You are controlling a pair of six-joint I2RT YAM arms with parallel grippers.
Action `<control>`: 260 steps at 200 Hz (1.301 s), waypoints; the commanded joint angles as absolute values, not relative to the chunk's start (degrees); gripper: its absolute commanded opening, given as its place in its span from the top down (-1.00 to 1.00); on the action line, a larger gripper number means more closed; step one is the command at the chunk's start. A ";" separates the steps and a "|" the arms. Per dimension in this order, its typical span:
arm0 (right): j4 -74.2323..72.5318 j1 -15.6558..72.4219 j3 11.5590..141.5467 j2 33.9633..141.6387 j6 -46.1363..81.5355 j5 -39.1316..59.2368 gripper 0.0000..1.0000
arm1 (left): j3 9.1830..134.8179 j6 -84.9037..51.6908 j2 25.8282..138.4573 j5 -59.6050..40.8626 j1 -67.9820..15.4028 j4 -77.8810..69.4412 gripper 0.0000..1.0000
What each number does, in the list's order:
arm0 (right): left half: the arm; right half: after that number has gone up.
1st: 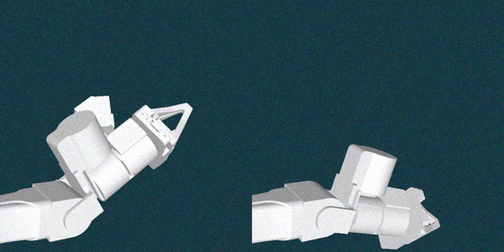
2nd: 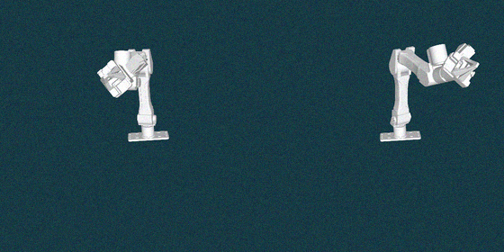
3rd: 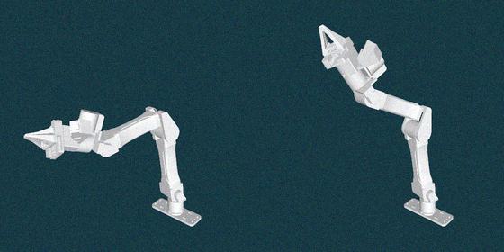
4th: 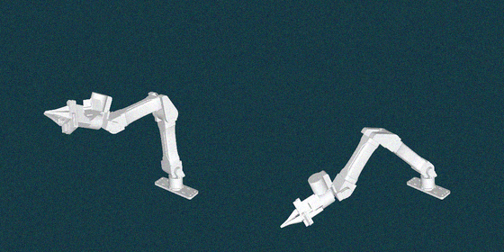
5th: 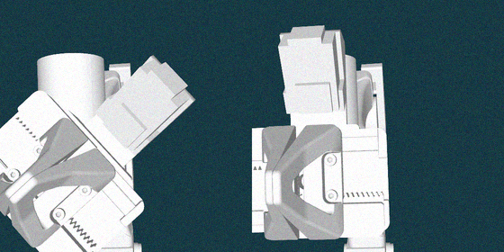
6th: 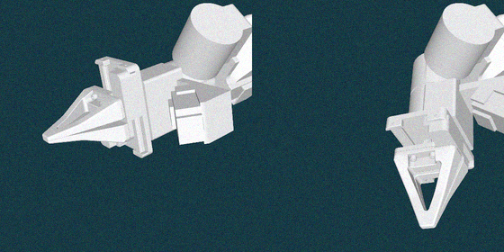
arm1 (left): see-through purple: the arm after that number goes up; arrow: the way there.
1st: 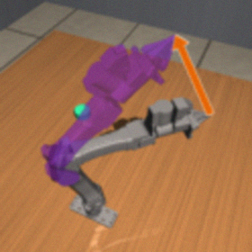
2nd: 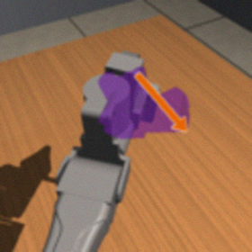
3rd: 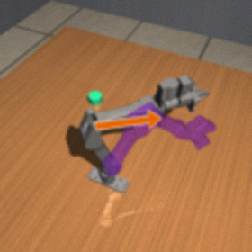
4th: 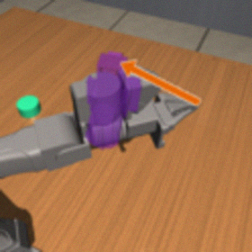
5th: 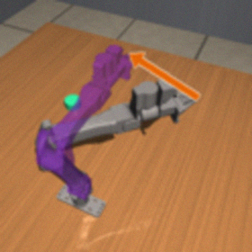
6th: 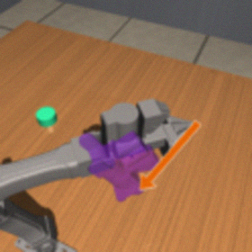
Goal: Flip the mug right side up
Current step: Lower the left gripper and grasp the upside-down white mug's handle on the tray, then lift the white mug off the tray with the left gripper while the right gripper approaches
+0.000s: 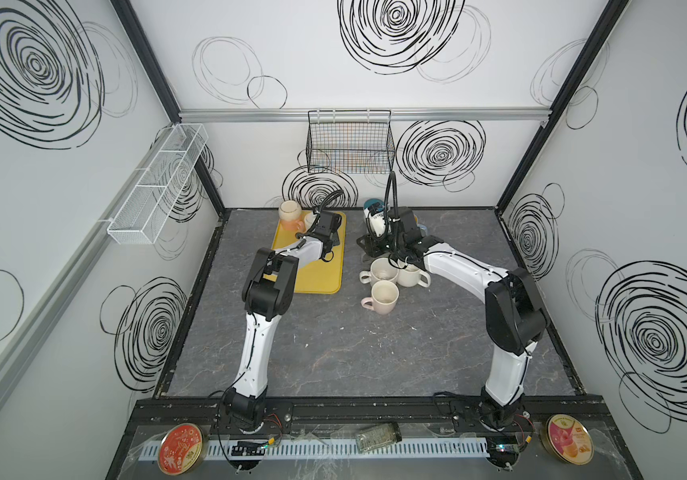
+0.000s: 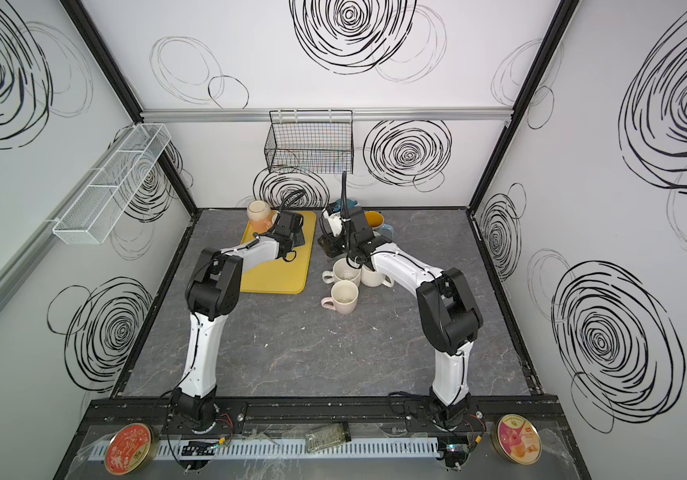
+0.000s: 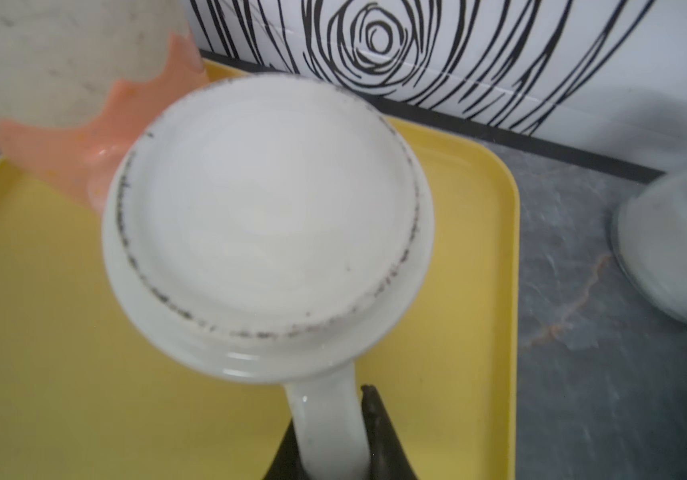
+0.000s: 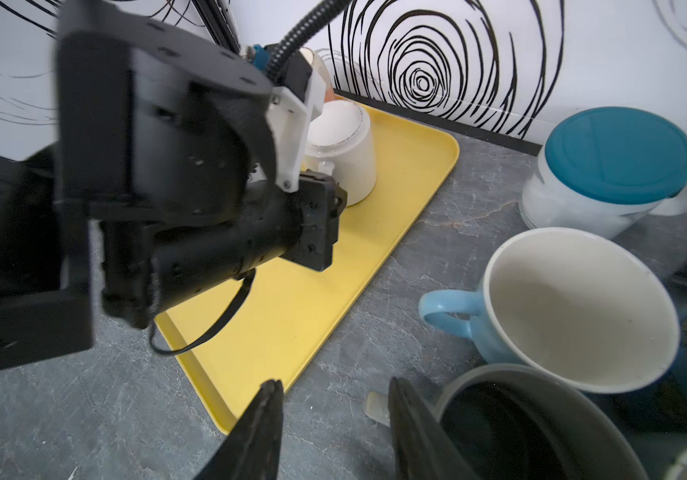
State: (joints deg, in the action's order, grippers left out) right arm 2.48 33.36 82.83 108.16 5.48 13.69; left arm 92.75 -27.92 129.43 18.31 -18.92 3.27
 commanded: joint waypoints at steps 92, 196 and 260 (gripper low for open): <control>7.97 42.20 92.08 114.96 7.34 13.08 0.07 | 52.49 -27.49 102.33 9.74 -17.18 -8.64 0.63; 9.64 43.64 94.68 118.54 11.67 13.55 0.06 | 50.88 -29.77 94.83 11.27 -13.05 -3.00 0.03; 10.69 43.62 94.62 118.92 11.03 14.30 0.06 | 56.24 -29.79 98.55 9.90 -12.90 0.65 0.20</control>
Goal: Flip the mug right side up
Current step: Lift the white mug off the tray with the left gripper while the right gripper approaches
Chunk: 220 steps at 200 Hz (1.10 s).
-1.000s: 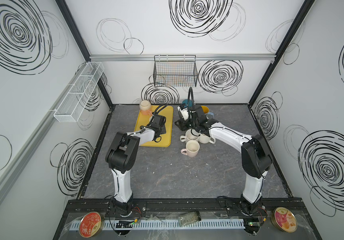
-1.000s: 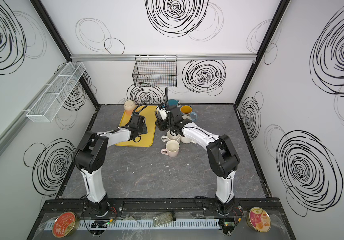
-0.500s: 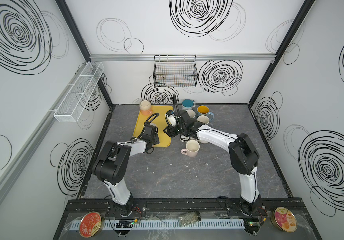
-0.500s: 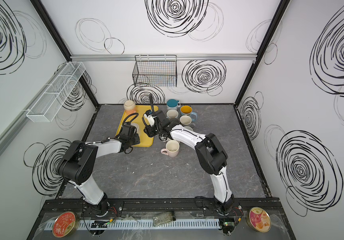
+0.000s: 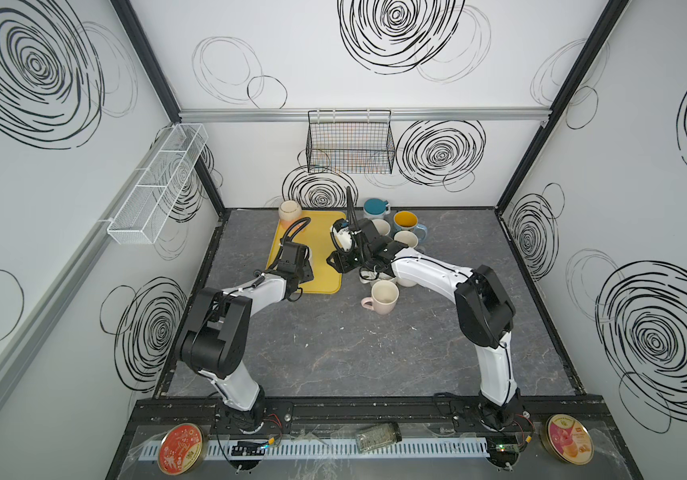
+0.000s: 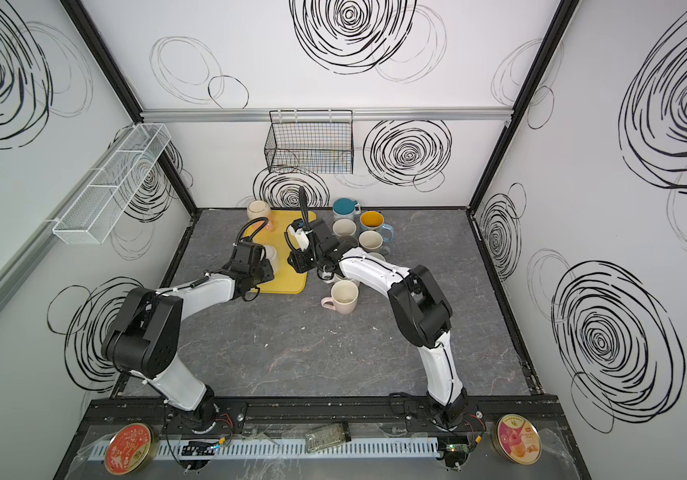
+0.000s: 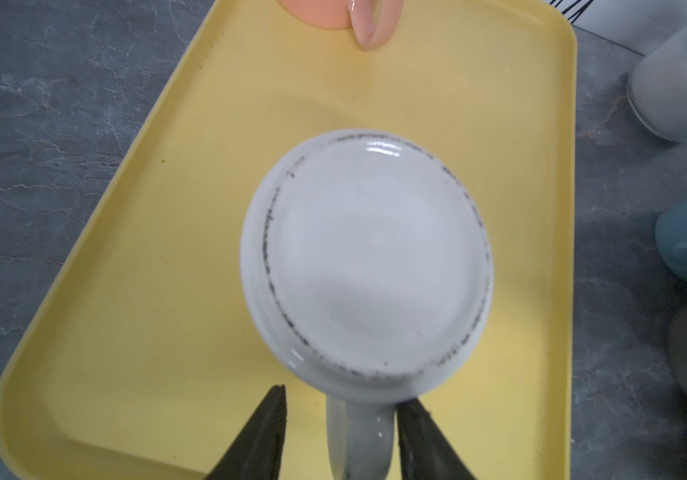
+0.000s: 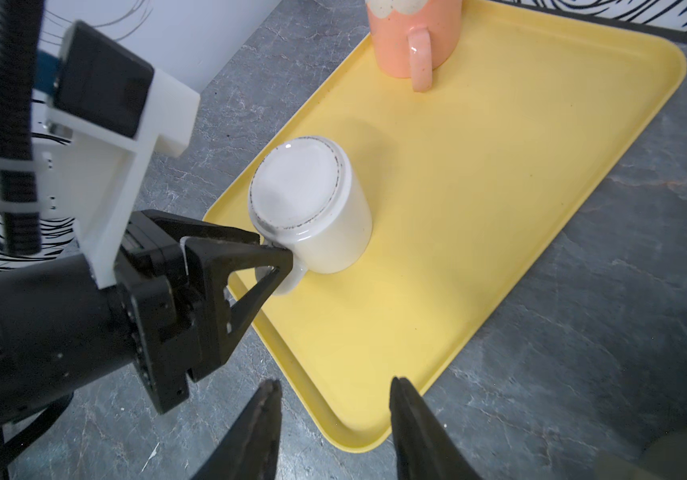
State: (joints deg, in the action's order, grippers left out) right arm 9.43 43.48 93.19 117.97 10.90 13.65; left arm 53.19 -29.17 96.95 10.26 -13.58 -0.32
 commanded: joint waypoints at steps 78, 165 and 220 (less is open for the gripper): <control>10.47 43.48 93.96 118.52 10.70 14.76 0.06 | 57.44 -29.05 98.13 9.43 -12.83 2.46 0.81; 7.26 43.15 90.80 114.84 12.49 14.68 0.06 | 49.45 -32.58 85.47 -1.23 -8.37 -10.23 1.00; 5.08 41.83 90.61 111.28 13.08 15.85 0.05 | 44.65 -39.33 77.06 -12.20 -3.58 -22.76 1.00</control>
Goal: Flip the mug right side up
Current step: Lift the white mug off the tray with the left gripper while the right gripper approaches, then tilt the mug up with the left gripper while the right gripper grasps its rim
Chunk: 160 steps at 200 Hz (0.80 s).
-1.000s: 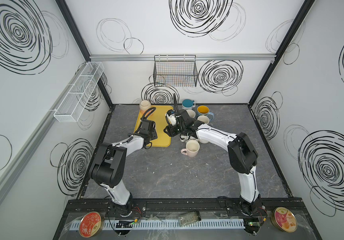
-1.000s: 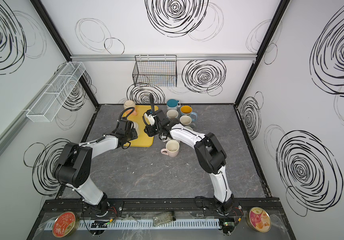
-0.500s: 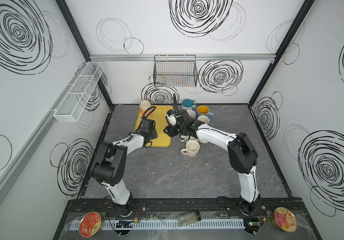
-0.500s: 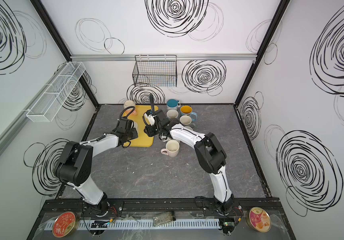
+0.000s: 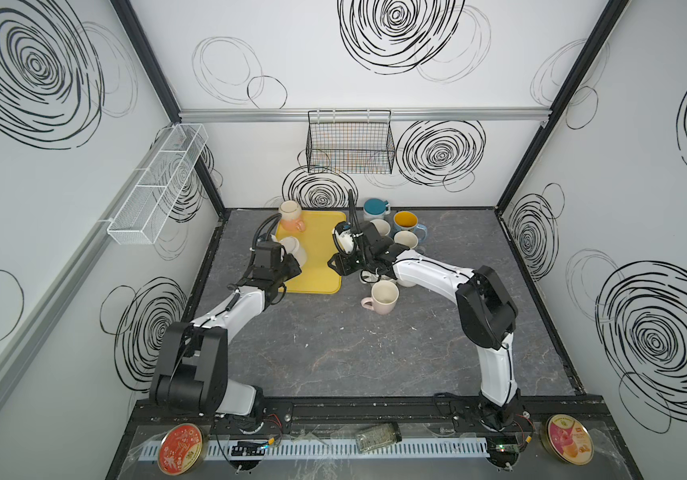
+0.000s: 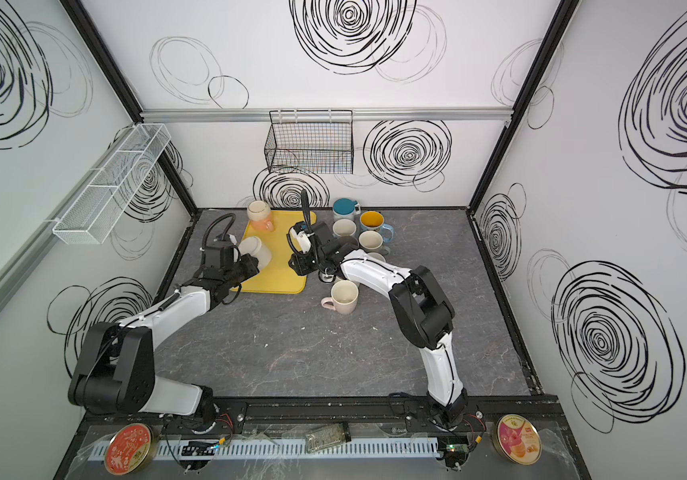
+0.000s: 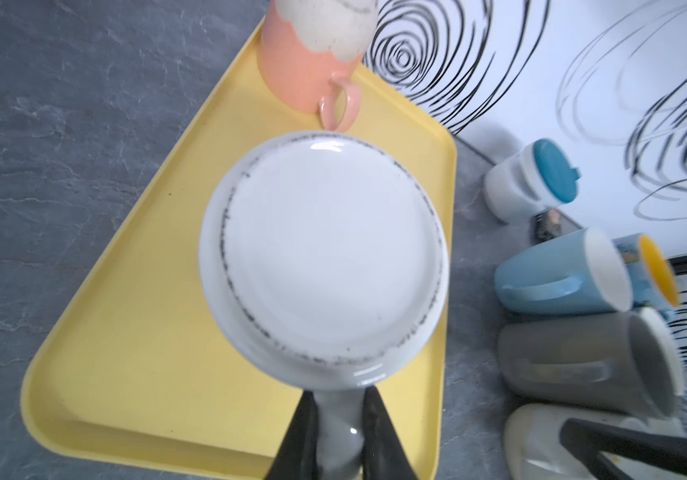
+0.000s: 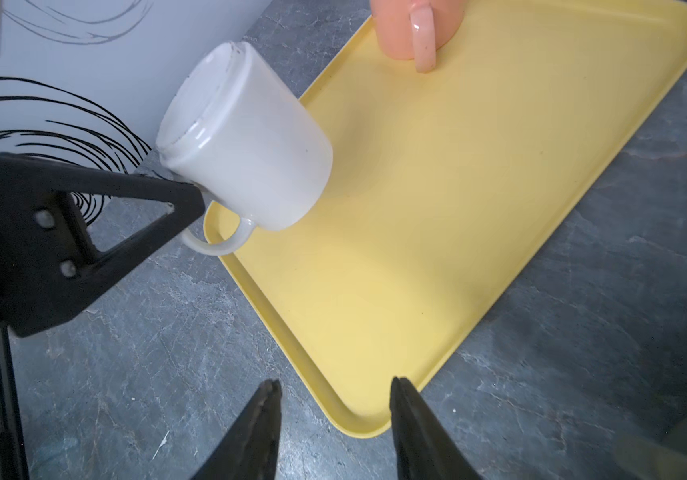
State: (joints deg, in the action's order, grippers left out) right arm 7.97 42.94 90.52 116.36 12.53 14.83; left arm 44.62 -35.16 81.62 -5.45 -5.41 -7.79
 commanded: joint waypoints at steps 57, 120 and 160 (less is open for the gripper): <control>-4.98 39.01 87.16 104.72 18.24 23.65 0.04 | 43.29 -46.31 70.88 -21.05 -0.93 -38.40 1.00; -21.29 36.92 85.75 104.38 33.66 39.07 0.06 | 42.32 -57.48 69.70 -28.57 -0.09 -58.29 1.00; -30.95 37.18 86.64 105.41 41.63 45.26 0.02 | 42.28 -62.06 69.35 -30.40 -0.31 -64.62 1.00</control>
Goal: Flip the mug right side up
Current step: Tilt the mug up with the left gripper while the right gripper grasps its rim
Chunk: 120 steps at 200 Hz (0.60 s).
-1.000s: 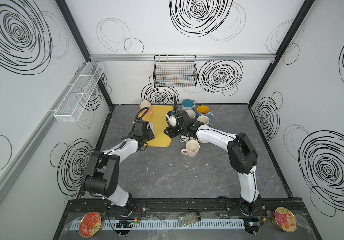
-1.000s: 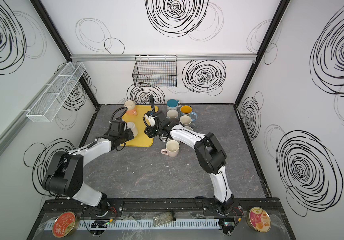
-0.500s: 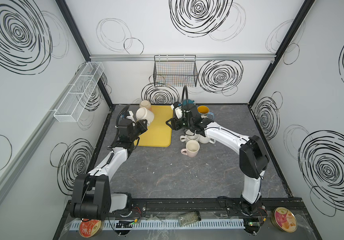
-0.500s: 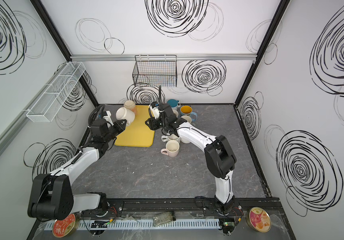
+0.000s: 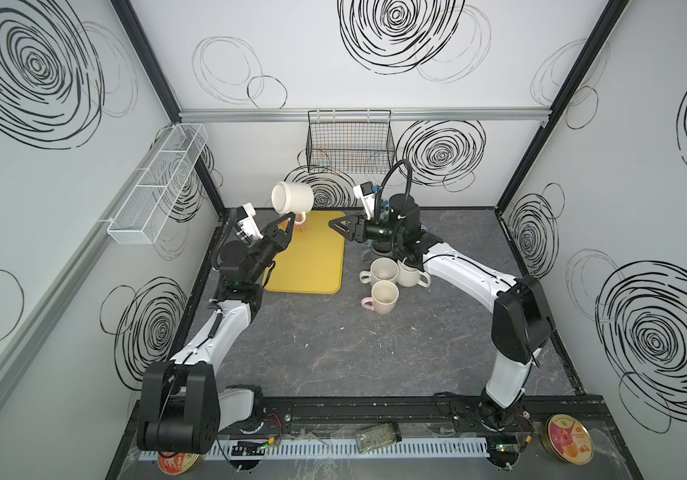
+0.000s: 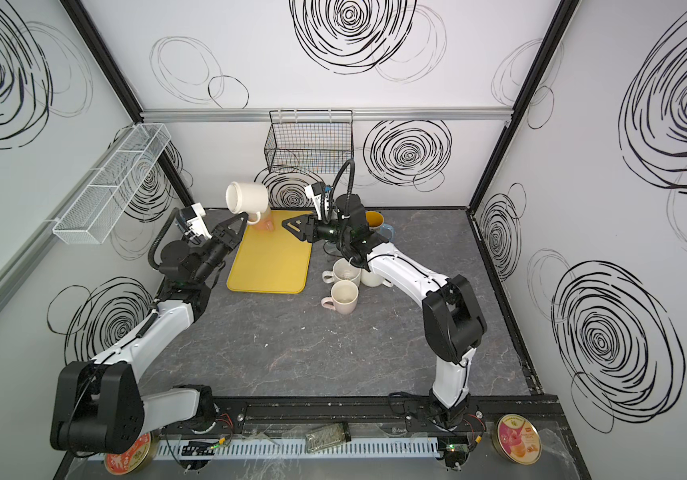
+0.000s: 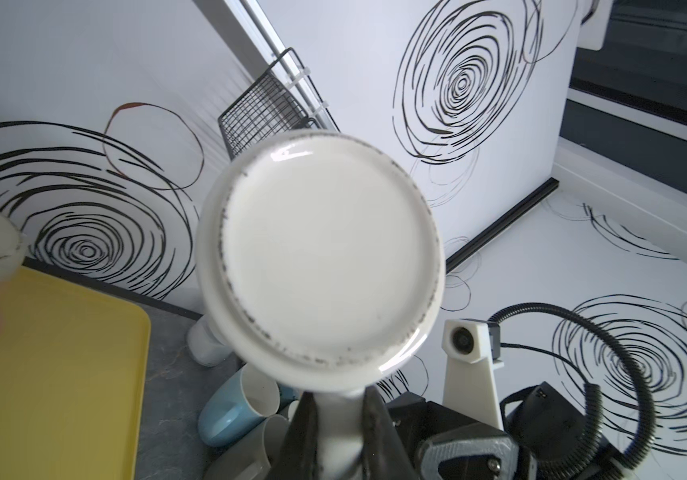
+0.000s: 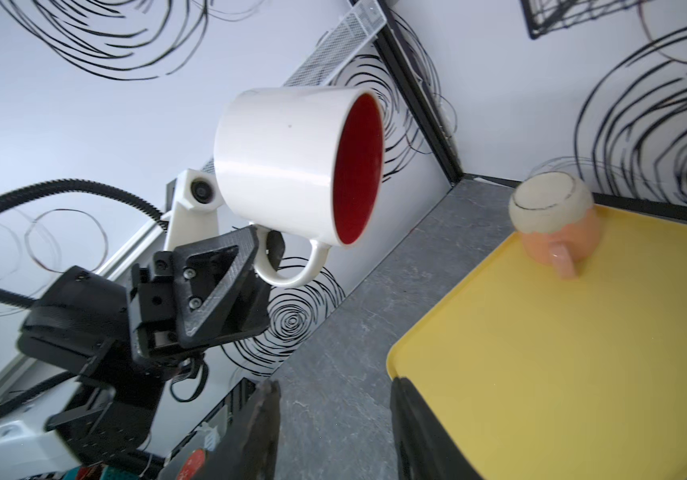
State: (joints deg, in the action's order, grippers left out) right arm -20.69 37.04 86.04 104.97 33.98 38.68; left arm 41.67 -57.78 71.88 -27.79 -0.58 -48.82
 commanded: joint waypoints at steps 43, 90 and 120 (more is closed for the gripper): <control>-37.50 38.47 88.81 108.04 49.07 48.37 -0.05 | 41.84 -65.42 69.15 -30.67 -1.28 -69.80 1.00; -42.35 39.91 92.12 110.95 54.58 49.65 -0.05 | 42.67 -66.01 69.24 -30.21 -3.53 -71.32 1.00; -43.87 40.34 93.94 111.68 56.48 50.00 -0.06 | 43.06 -66.07 69.63 -30.24 -5.20 -71.79 1.00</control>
State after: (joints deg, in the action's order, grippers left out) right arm -38.39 39.83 90.59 111.44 52.90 48.42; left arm 41.47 -65.58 71.66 -30.00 -3.90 -61.41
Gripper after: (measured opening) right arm 0.526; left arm 0.176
